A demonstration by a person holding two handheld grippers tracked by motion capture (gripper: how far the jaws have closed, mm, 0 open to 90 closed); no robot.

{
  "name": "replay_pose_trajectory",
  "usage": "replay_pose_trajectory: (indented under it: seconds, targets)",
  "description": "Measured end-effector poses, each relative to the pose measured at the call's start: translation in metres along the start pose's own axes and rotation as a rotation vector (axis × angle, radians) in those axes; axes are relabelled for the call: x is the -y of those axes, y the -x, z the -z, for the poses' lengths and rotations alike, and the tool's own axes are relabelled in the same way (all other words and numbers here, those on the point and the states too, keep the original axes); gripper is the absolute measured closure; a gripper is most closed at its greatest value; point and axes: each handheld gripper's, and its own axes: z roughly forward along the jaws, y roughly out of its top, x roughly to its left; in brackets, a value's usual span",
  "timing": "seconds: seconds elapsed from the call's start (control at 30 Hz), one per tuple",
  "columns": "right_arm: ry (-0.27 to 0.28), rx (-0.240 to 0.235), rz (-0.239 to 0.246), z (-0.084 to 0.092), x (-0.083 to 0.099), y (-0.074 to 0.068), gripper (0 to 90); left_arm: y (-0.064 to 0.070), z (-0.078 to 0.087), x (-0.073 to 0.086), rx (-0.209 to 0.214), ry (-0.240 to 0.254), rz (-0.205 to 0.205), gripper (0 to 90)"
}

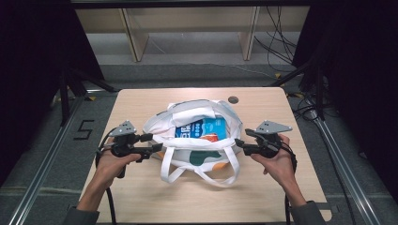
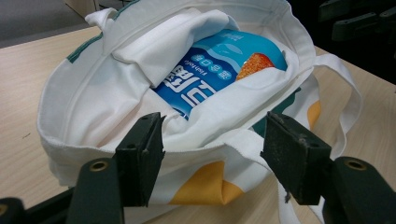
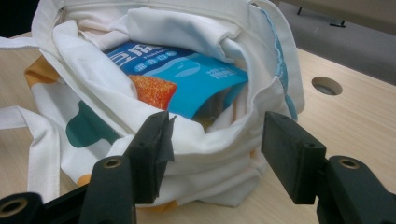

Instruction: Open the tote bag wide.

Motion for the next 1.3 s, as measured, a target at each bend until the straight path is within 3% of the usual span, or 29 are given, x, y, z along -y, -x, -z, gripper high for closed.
replay_pose_trajectory:
  seconds: [0.1, 0.17, 0.27, 0.3, 0.33, 0.47, 0.53, 0.63, 0.7, 0.8, 1.07, 1.1, 1.2, 1.3]
  targets:
    - [-0.011, -0.001, -0.014, 0.003, 0.002, -0.001, 41.2, 0.002, 0.004, 0.002, -0.006, -0.001, 0.007, 34.5]
    - [-0.001, 0.004, 0.017, 0.003, 0.003, 0.001, 40.0, 0.003, 0.005, 0.005, -0.010, 0.000, 0.016, 33.3]
    - [-0.015, 0.008, -0.019, 0.005, 0.005, -0.003, 39.3, 0.007, 0.008, 0.009, -0.006, 0.012, 0.024, 32.0]
    - [-0.015, 0.006, 0.003, 0.006, 0.006, -0.001, 38.9, 0.008, 0.008, 0.009, -0.005, 0.008, 0.007, 31.7]
    - [-0.010, 0.007, -0.022, 0.007, 0.008, -0.003, 38.4, 0.012, 0.009, 0.011, -0.003, 0.006, 0.010, 30.9]
    - [-0.012, 0.006, 0.007, 0.009, 0.010, 0.000, 38.1, 0.016, 0.009, 0.014, 0.004, 0.002, 0.000, 30.5]
    - [-0.020, -0.002, -0.005, 0.009, 0.015, -0.003, 38.5, 0.019, 0.010, 0.015, 0.001, -0.001, 0.001, 30.1]
    - [-0.027, -0.001, -0.020, 0.010, 0.017, -0.005, 38.2, 0.023, 0.011, 0.016, 0.030, 0.015, 0.029, 29.6]
    - [-0.027, 0.002, 0.000, 0.011, 0.019, -0.004, 37.7, 0.027, 0.012, 0.016, 0.021, 0.003, -0.004, 29.5]
    - [-0.035, -0.001, -0.022, 0.013, 0.025, -0.006, 33.6, 0.033, 0.013, 0.018, 0.024, -0.003, -0.017, 29.4]
    - [-0.028, 0.013, -0.048, 0.020, 0.036, -0.010, 31.5, 0.038, 0.013, 0.026, 0.023, -0.009, -0.015, 29.1]
    - [-0.028, 0.006, -0.020, 0.021, 0.037, -0.009, 31.5, 0.038, 0.013, 0.026, 0.025, -0.013, -0.021, 29.1]
    - [-0.020, 0.012, -0.028, 0.023, 0.039, -0.012, 31.5, 0.039, 0.014, 0.029, 0.020, -0.016, -0.027, 29.1]
    - [-0.033, 0.001, -0.047, 0.025, 0.041, -0.016, 31.5, 0.041, 0.016, 0.032, 0.056, -0.003, 0.009, 29.1]
